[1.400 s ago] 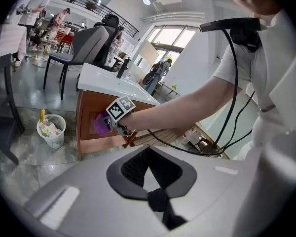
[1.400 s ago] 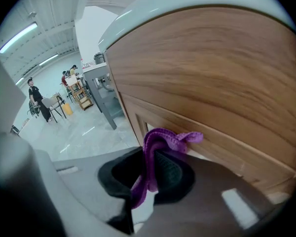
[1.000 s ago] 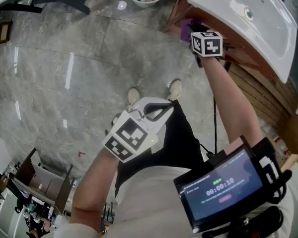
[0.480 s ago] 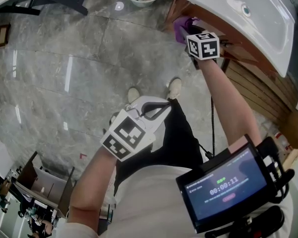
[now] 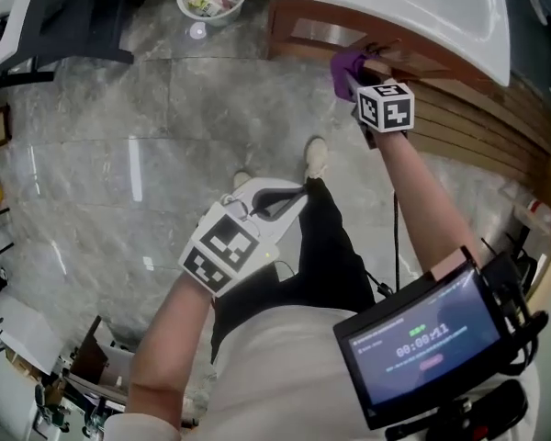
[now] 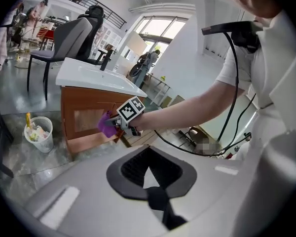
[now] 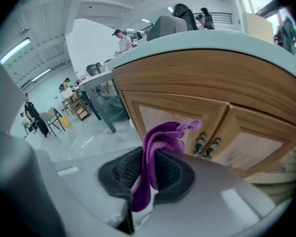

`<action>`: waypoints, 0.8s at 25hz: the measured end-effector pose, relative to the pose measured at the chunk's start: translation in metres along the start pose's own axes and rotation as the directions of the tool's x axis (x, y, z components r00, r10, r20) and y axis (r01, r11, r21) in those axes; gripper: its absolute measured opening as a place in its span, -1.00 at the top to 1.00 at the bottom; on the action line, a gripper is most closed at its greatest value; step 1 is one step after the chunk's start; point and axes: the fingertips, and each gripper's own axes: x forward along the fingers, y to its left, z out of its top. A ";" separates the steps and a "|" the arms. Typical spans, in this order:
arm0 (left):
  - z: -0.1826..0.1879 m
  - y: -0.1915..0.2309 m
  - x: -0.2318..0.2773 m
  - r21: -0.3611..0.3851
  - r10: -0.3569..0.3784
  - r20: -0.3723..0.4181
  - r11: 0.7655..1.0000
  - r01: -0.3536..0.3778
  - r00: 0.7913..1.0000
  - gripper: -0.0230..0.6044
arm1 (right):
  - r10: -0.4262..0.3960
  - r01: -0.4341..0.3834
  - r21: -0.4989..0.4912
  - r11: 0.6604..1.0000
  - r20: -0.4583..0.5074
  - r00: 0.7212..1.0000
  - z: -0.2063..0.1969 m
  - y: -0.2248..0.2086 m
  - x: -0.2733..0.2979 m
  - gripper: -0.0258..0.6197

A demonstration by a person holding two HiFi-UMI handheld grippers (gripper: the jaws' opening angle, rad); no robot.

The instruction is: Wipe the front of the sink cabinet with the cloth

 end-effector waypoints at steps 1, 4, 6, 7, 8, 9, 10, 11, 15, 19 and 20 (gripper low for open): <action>0.004 -0.004 0.009 0.011 -0.009 -0.007 1.000 0.009 1.000 0.90 | -0.020 0.020 0.017 1.000 0.000 1.000 -0.009 -0.015 -0.010 0.75; 0.018 -0.015 0.037 0.045 -0.047 -0.028 0.998 0.048 0.999 0.90 | -0.083 0.084 0.066 0.994 -0.006 0.996 -0.036 -0.065 -0.043 0.75; 0.026 -0.023 0.057 0.065 -0.075 -0.044 0.995 0.078 0.996 0.90 | -0.131 0.131 0.100 0.986 -0.013 0.991 -0.055 -0.100 -0.065 0.75; 0.030 -0.027 0.068 0.073 -0.086 -0.052 0.993 0.090 0.995 0.90 | -0.152 0.153 0.115 0.981 -0.018 0.988 -0.064 -0.118 -0.075 0.75; 0.034 -0.030 0.079 0.080 -0.095 -0.060 0.992 0.100 0.994 0.90 | -0.172 0.174 0.128 0.976 -0.025 0.985 -0.073 -0.137 -0.084 0.75; 0.039 -0.034 0.090 0.087 -0.103 -0.067 0.990 0.109 0.992 0.90 | -0.191 0.194 0.140 0.971 -0.032 0.981 -0.081 -0.155 -0.093 0.75; 0.043 -0.038 0.101 0.093 -0.111 -0.074 0.989 0.117 0.991 0.90 | -0.211 0.215 0.150 0.965 -0.041 0.977 -0.089 -0.173 -0.101 0.75; 0.047 -0.041 0.111 0.099 -0.119 -0.080 0.987 0.126 0.990 0.90 | -0.232 0.237 0.160 0.958 -0.049 0.971 -0.096 -0.191 -0.108 0.75; 0.062 -0.049 0.147 0.105 -0.144 -0.096 0.982 0.154 0.985 0.90 | -0.305 0.316 0.202 0.927 -0.084 0.949 -0.121 -0.259 -0.130 0.75; 0.074 -0.048 0.177 0.097 -0.149 -0.103 0.982 0.159 0.983 0.90 | -0.340 0.356 0.211 0.910 -0.110 0.934 -0.131 -0.314 -0.131 0.75; 0.077 -0.047 0.183 0.096 -0.149 -0.105 0.983 0.159 0.983 0.90 | -0.344 0.362 0.211 0.908 -0.115 0.932 -0.132 -0.325 -0.129 0.75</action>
